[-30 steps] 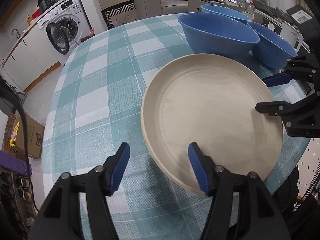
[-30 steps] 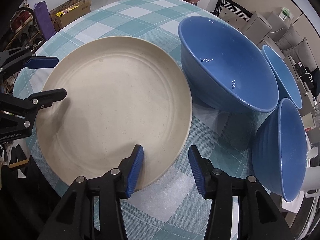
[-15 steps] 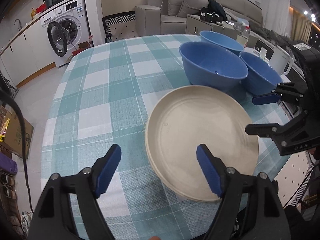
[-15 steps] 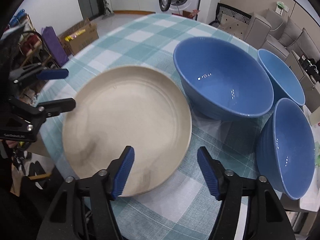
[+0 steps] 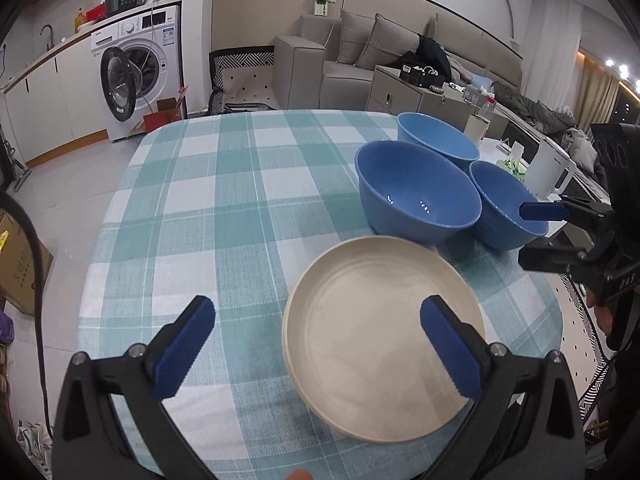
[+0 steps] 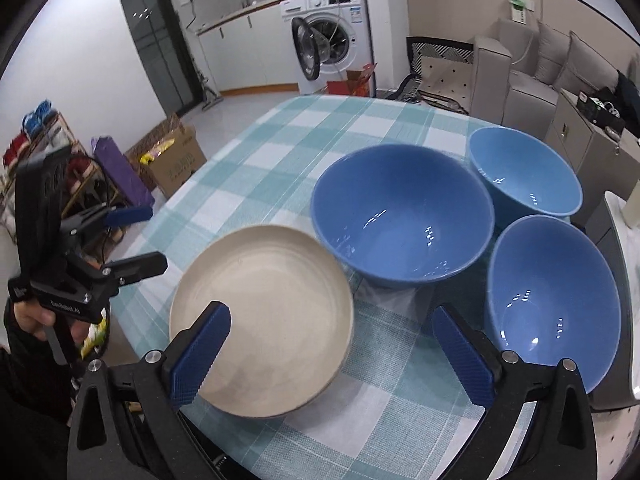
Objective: Organize plates and bowls
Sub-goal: 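Raise both grippers off the plates and move them toward the blue bowls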
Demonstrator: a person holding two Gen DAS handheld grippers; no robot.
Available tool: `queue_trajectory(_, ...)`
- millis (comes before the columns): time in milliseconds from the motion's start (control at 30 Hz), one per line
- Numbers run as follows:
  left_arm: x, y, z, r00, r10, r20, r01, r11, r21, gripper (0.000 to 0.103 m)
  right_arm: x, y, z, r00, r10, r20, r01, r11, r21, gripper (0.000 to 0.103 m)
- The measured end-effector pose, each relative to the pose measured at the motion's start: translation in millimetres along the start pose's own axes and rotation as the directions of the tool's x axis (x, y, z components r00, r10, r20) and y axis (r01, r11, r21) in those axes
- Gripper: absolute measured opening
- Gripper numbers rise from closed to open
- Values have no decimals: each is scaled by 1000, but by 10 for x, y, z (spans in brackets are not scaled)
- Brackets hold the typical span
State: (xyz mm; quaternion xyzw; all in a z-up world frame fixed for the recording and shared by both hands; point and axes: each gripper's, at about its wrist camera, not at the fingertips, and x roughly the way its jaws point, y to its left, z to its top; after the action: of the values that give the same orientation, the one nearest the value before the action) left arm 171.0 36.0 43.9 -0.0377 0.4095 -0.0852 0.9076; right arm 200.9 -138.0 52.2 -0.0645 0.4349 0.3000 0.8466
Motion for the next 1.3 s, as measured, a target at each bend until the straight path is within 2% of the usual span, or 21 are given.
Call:
queue_trajectory(167,-20,-43,167,1000,-12,14,12,1000,-5,103,-196,-219,89,999,-1,48,-2,999,54,103)
queue_trajectory(567,-71,-223,609,998,-32,58,31,999,19,103,-710,-557,260,989,-39,145,26,995,92,103)
queue_trajectory(1000,-149,-604,1095,993,-59,103,47,992,115,103,-1446,-972,560,954,-85,289,47,990,136,103)
queue_trajectory(1300,-121,-797,1519,986,-108,125,91,986,141,103,-1819,-1253,737,942,-106,317,61,987,147,103)
